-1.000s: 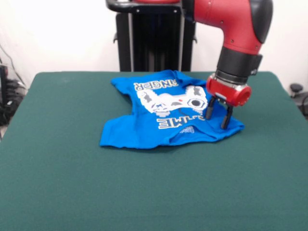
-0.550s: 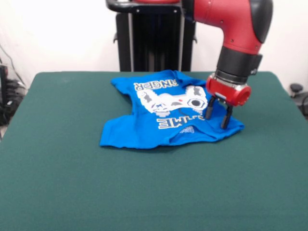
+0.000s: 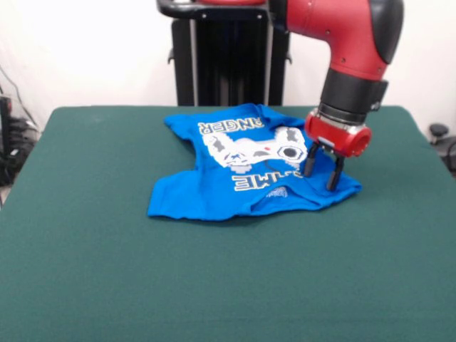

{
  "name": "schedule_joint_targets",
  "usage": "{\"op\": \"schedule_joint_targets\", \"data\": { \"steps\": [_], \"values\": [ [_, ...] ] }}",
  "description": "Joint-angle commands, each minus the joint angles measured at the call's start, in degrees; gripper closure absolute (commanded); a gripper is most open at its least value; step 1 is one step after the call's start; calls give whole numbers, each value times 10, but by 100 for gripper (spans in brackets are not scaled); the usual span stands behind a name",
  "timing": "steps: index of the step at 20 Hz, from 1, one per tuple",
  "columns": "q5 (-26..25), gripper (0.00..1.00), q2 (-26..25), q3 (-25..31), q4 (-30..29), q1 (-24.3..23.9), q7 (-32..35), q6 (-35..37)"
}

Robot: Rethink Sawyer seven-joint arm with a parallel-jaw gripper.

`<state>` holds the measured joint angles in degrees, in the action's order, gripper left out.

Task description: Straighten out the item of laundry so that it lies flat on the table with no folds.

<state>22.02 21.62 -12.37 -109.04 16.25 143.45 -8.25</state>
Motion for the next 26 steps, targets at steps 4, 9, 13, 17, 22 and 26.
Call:
{"op": "schedule_joint_targets", "data": {
  "steps": [4,9,13,17,22,26],
  "values": [
    [37,0,-32,25,18,-8,78,60],
    [40,100,-29,19,19,-4,79,73],
    [43,100,-21,32,12,-17,89,80],
    [31,100,-18,47,9,-31,85,71],
    [26,100,-2,66,-1,-45,88,72],
    [75,100,19,-17,16,35,112,187]
  ]
}}
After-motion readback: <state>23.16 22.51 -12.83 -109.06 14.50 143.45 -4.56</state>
